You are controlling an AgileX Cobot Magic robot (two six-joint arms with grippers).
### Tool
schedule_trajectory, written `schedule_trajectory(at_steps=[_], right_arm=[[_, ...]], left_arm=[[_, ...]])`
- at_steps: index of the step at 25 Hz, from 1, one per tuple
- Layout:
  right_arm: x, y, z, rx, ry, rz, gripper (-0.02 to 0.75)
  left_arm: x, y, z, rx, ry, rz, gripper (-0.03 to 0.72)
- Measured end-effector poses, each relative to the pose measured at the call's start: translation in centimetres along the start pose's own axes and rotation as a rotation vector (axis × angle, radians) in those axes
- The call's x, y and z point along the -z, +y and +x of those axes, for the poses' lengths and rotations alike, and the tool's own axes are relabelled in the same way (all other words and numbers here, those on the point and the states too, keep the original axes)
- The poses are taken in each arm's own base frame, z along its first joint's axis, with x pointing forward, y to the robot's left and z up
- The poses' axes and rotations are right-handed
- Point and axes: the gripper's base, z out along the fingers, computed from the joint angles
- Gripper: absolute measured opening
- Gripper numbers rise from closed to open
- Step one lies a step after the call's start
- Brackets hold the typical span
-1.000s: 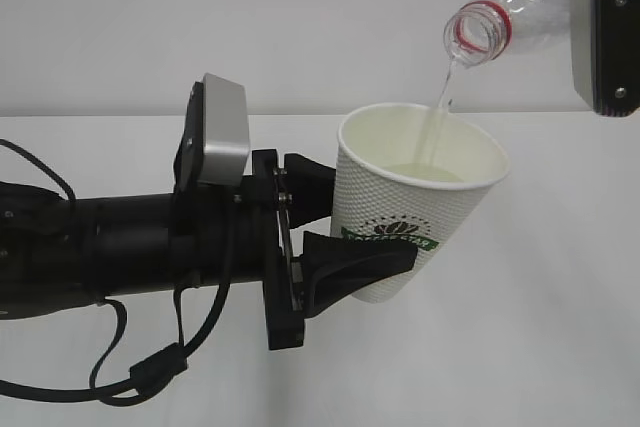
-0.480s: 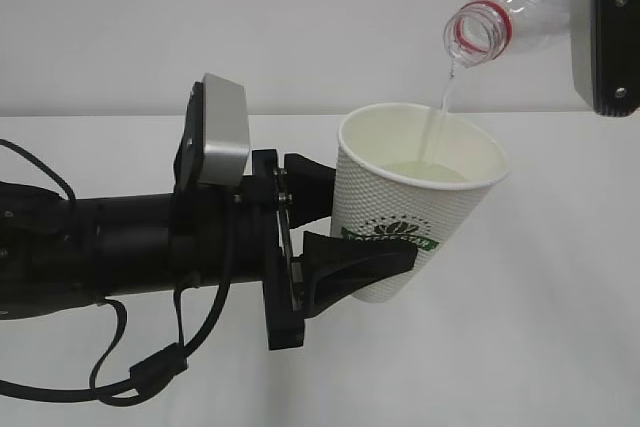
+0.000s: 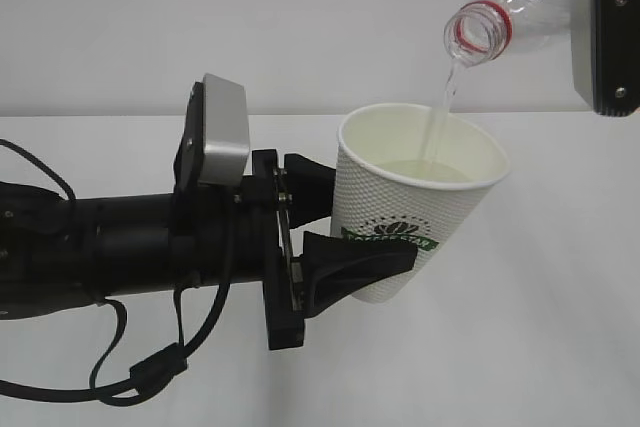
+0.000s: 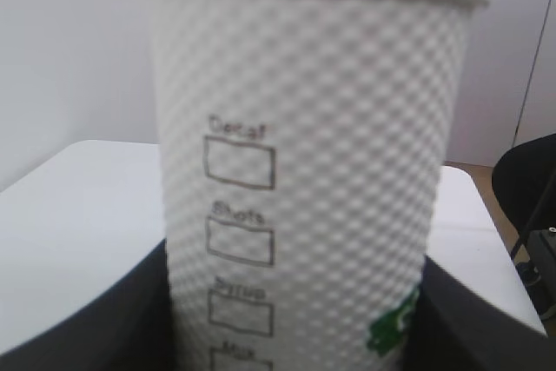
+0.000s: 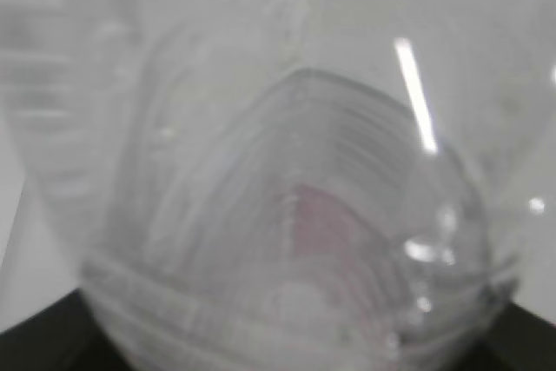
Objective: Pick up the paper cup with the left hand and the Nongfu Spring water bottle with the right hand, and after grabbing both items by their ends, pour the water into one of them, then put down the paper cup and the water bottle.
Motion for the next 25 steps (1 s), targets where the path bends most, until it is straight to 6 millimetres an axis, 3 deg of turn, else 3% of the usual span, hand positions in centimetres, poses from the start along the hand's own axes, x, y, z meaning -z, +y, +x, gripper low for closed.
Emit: schedule_trajectory(at_steps=[12,25], right_arm=[[0.0,0.0,0.0,-0.002,0.0,0.0,0.529],[0.01,-0.18,-0.36,-0.179,-0.041,0.016,0.529]], left_arm=[[0.0,0.04,0.02,0.001,0.002,-0.004,0.454],[0.0,0.17,0.01,0.008,0.001,-0.019,0.454]])
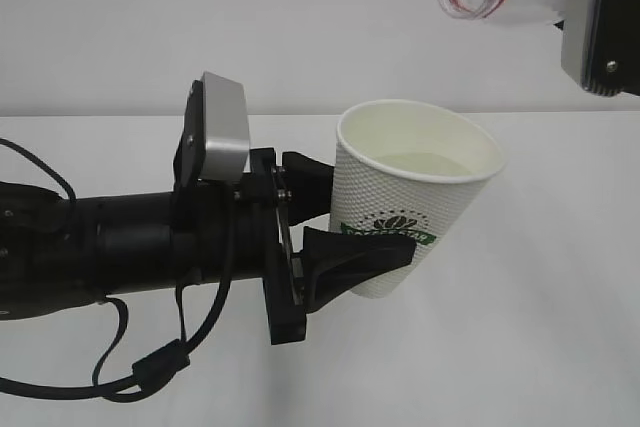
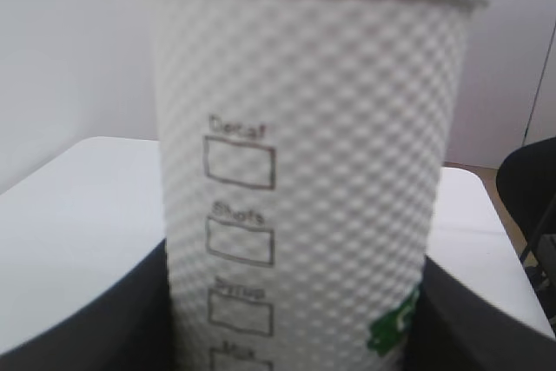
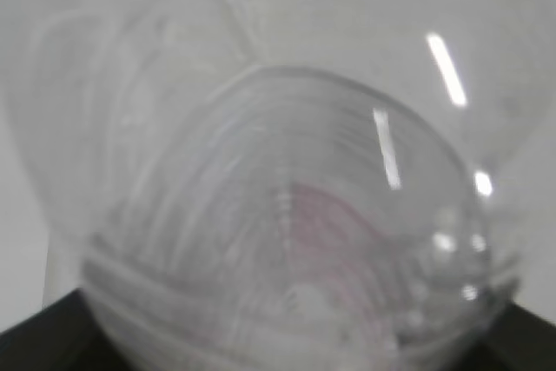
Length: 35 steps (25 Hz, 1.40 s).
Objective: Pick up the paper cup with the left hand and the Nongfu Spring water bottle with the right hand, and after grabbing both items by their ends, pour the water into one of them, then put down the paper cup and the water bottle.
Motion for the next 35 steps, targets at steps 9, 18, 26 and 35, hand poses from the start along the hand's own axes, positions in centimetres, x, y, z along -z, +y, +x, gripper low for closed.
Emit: schedule_trajectory(at_steps=[9,18,26,35], right_arm=[[0.01,-0.19,-0.37,-0.151,-0.042,0.011,0.528],[0.01,-0.21,-0.38,-0.305,-0.044,0.009,0.527],[0.01,-0.21,-0.38,-0.393,-0.044,0.007,0.526],[0.01,-0.21,-0.38,-0.422,-0.044,0.006,0.526]], left_arm=[[0.0,0.05,0.0,0.003,0.0,-0.006,0.454],[0.0,0.05,0.0,0.003,0.0,-0.006,0.454],[0.0,0.05,0.0,0.003,0.0,-0.006,0.454],[0.0,0.05,0.0,0.003,0.0,-0.006,0.454]])
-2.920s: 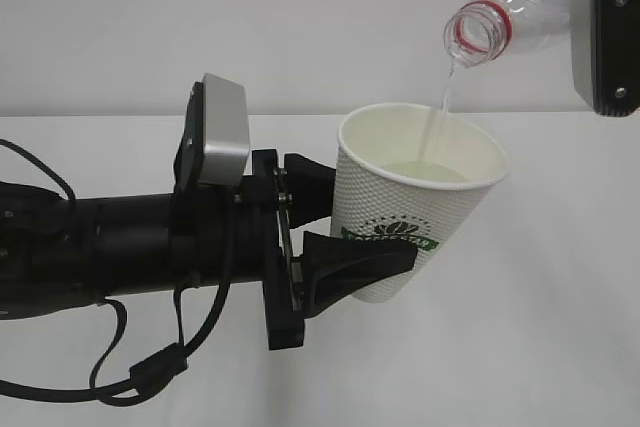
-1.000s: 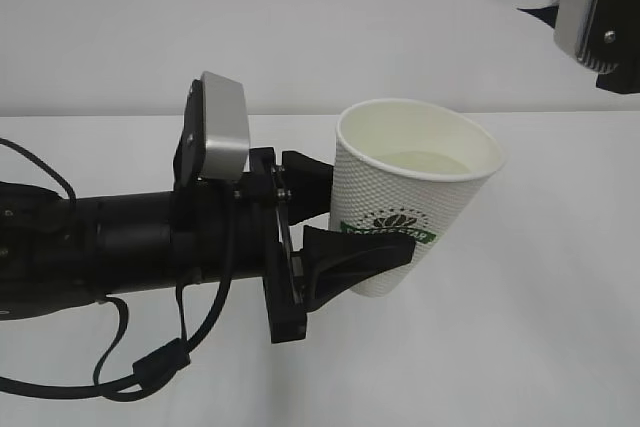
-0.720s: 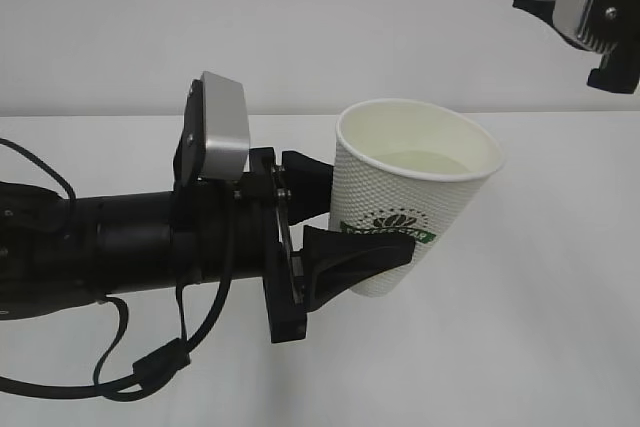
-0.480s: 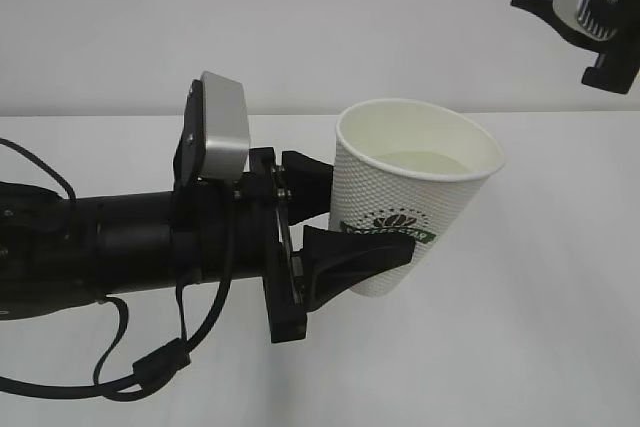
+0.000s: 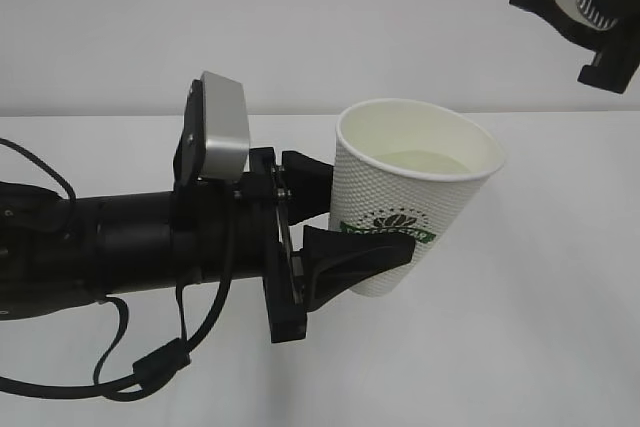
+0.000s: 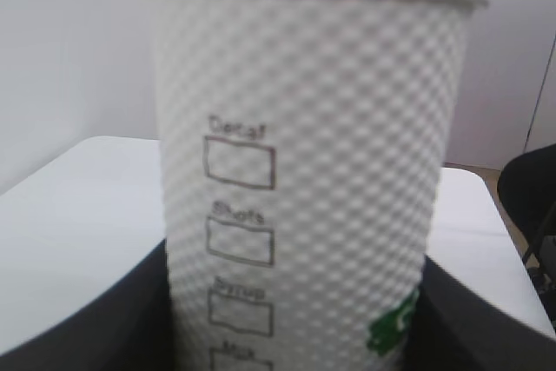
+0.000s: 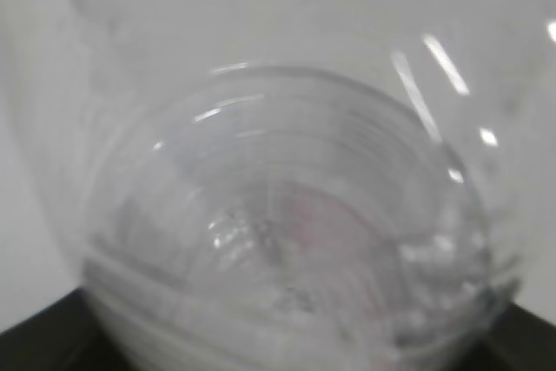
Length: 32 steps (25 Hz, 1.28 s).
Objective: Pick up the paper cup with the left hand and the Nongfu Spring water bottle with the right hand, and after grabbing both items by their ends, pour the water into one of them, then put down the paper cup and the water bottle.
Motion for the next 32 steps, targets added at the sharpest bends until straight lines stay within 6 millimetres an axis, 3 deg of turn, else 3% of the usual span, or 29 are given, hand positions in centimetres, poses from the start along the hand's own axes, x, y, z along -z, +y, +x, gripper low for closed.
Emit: schedule_trajectory(at_steps=[17,32], right_arm=[[0.0,-0.01,0.06,-0.195,0.007,0.002,0.526],[0.01,-0.04,0.33,-0.533,0.034,0.014,0.526]], left_arm=[[0.0,0.01,-0.01,0.001,-0.001,-0.001,0.452],[0.0,0.06,-0.03,0.003,-0.003,-0.006,0.45]])
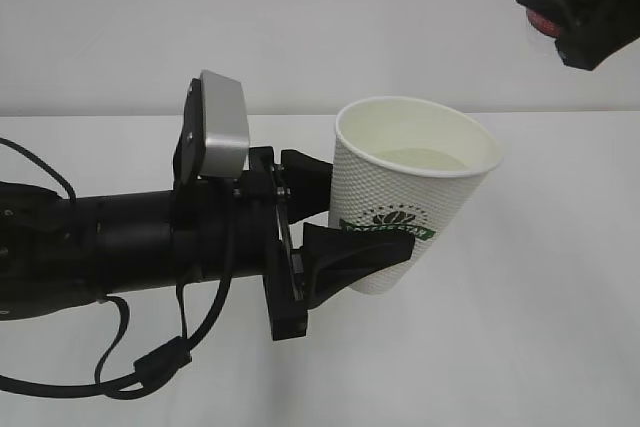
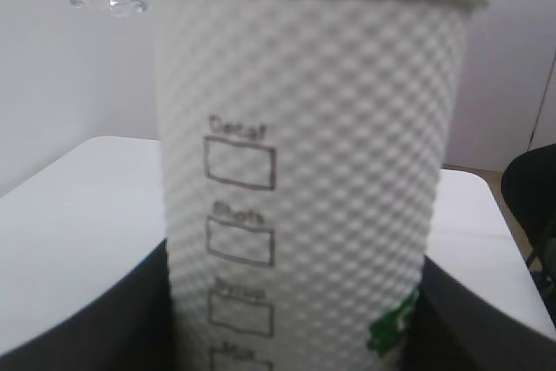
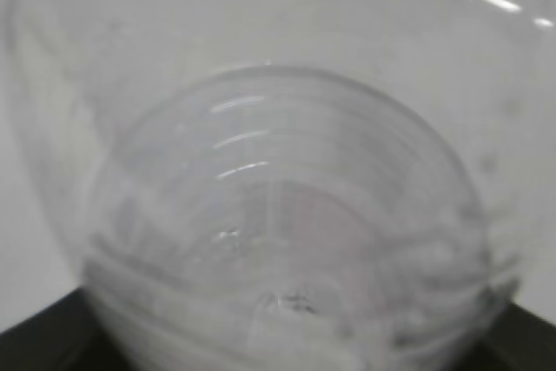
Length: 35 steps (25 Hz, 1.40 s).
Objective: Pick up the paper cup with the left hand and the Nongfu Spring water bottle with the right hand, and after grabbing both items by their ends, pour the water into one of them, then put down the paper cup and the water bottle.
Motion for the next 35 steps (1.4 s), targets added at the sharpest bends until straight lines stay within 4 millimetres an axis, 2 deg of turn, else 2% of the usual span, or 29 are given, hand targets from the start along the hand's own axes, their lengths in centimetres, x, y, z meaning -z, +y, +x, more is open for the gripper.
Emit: schedule_trajectory(at_steps=[11,23,30,35], right_arm=[[0.0,-0.2,0.2,-0.18,0.02,0.019,0.526],[0.0,-0.3,0.4,-0.235,0.042,0.043,0.525],[-1.9,0.4,2.0,-0.241,0.121,0.022,0.526],[-2.4,0.7,2.4,-0.24,0.141,0.01,0.504]], left_arm=[[0.0,0.0,0.0,0.001,-0.001,-0.002,0.45],[0.0,0.0,0.0,0.002,-0.002,-0.003,0.45],[0.0,0.0,0.0,0.002,-0.002,-0.004,0.45],[0.0,0.0,0.0,0.003,-0.003,-0.005,0.45]])
